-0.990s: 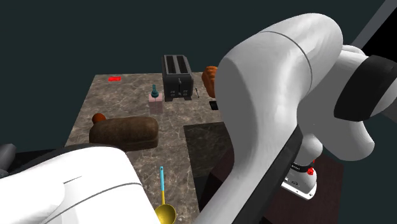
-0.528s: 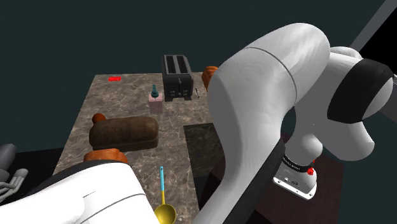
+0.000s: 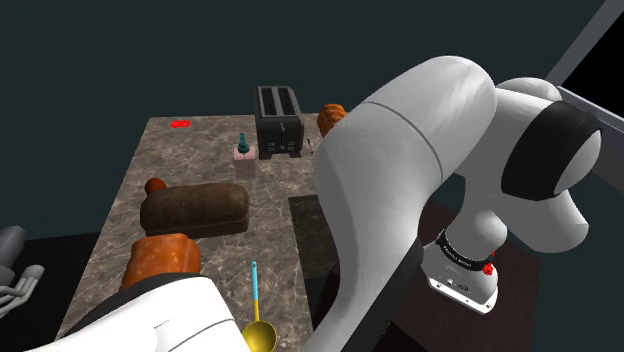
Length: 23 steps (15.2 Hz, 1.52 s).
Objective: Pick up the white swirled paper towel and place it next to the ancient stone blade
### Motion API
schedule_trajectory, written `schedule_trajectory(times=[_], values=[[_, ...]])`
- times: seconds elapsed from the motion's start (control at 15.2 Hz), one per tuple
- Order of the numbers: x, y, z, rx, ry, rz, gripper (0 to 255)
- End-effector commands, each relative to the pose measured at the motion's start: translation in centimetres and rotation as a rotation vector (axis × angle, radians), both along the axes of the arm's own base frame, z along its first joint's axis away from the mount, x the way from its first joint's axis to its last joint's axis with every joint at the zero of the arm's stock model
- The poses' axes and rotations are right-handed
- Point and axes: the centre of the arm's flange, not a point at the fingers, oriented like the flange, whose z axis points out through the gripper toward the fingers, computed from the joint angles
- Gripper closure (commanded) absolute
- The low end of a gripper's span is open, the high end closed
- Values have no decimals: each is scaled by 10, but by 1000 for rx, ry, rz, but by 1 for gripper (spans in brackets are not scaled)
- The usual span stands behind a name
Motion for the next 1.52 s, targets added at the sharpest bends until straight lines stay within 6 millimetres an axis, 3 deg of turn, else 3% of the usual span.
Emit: schedule_trajectory(times=[0.0,0.2,0.66,0.73,1.06,1.32,1.45], values=[[0,0,-11,0,0,0,255],[0,0,-24,0,0,0,255],[0,0,-24,0,0,0,255],[0,0,-24,0,0,0,0],[0,0,-24,0,0,0,0],[-3,1,26,0,0,0,0],[-3,1,26,0,0,0,0]])
